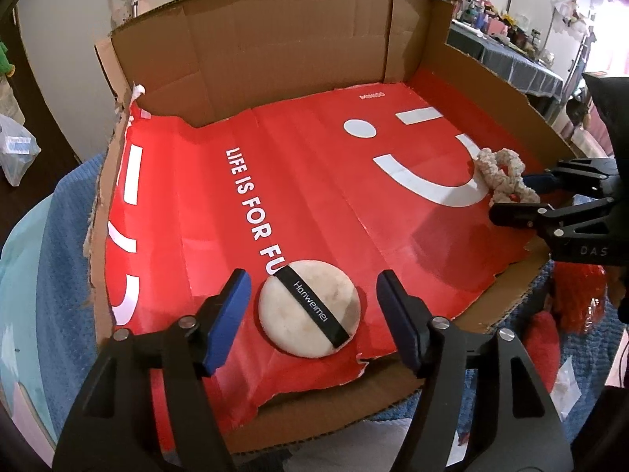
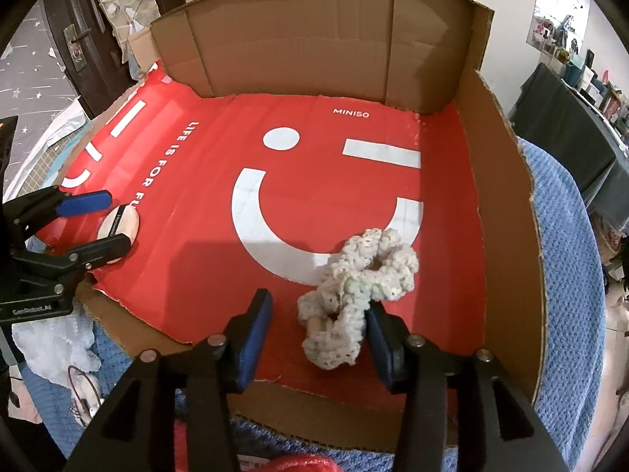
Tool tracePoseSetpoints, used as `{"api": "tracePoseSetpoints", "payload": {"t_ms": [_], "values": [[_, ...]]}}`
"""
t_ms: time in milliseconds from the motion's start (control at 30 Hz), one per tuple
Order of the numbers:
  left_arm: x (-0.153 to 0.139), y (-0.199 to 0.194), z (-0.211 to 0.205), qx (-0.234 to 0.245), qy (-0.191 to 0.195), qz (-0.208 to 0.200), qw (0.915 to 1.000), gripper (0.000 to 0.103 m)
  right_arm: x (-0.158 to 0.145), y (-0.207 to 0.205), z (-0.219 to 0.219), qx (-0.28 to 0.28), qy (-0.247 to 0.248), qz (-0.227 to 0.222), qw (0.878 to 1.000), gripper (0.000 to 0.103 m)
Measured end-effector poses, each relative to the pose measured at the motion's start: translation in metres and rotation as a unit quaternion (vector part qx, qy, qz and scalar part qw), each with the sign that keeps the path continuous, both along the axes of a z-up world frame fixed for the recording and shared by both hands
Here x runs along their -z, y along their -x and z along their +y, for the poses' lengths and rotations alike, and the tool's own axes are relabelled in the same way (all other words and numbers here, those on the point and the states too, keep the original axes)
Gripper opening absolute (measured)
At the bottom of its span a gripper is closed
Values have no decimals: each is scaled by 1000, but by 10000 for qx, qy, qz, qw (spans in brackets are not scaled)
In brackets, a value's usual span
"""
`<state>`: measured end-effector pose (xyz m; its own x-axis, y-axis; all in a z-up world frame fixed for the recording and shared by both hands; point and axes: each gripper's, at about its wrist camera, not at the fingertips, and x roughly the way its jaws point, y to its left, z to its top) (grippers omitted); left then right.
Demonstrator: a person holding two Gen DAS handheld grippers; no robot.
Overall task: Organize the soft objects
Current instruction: 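Withdraw both tools from the box back over the blanket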
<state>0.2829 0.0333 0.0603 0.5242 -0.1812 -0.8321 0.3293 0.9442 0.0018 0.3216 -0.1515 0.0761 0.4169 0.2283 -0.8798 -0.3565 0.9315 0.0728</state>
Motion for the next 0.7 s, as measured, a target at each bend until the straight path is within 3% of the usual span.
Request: {"api": "tracePoseSetpoints", "payload": {"t_ms": [367,700], "values": [[-30,30,5,-115,291,-363,9988,71,-27,20,-6,123,-84,-295,9995,60],[-82,96,4,-301,478,-1507,9870,88,-84,68,-15,239,-412,-1123,9925,79]]}}
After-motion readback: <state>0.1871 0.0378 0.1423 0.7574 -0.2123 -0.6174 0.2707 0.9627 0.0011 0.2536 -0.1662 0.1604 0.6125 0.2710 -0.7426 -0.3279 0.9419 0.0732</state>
